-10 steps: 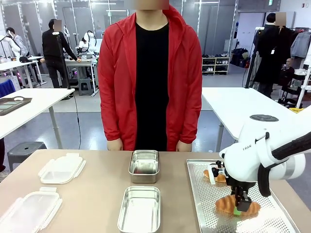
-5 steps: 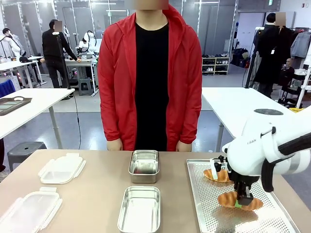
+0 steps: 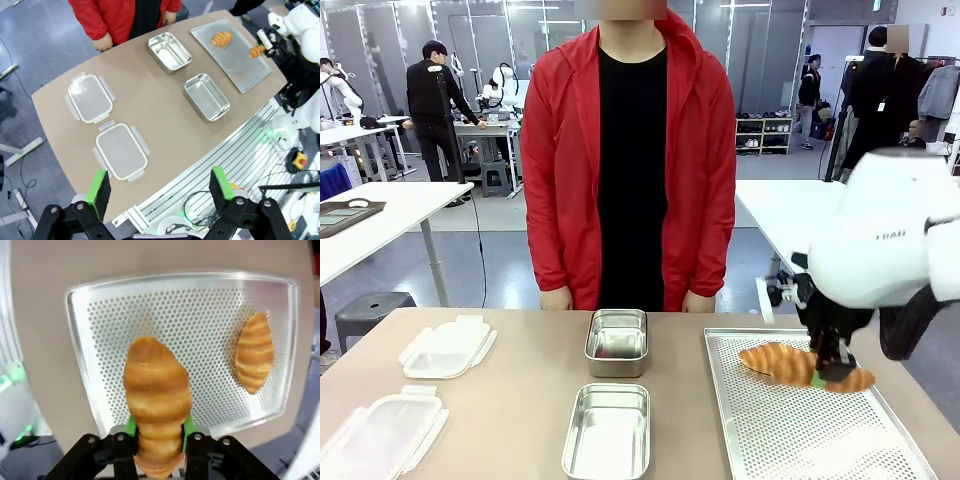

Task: Place the bread into the airtight container.
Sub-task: Pick up a Butter Roll and place it into an empty Airtight Container.

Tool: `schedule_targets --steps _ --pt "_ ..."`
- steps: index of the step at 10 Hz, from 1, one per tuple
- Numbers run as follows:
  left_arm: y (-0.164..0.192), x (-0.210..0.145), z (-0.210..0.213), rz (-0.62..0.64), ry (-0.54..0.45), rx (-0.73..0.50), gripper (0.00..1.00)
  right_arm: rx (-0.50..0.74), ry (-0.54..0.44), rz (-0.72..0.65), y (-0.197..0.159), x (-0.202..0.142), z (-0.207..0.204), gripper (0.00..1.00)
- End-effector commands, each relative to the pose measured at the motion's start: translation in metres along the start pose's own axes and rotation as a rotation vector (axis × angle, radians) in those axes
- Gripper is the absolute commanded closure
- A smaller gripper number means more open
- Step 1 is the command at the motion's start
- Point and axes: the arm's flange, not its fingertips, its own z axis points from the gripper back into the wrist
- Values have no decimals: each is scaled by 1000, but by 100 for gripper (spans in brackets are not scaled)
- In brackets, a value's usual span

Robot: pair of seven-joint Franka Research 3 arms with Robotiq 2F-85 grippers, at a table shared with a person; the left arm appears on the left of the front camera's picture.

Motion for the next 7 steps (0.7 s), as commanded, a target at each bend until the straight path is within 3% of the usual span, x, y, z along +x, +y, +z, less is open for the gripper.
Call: schedule_targets --steps 1,5,7 --pt "-1 3 2 -10 -1 -9 0 -22 9 -18 7 51 34 63" --pt "-1 3 2 -10 -1 -9 0 -27 15 -9 49 180 60 63" --pt "-1 3 2 -10 -1 -9 0 -41 20 -2 72 229 63 63"
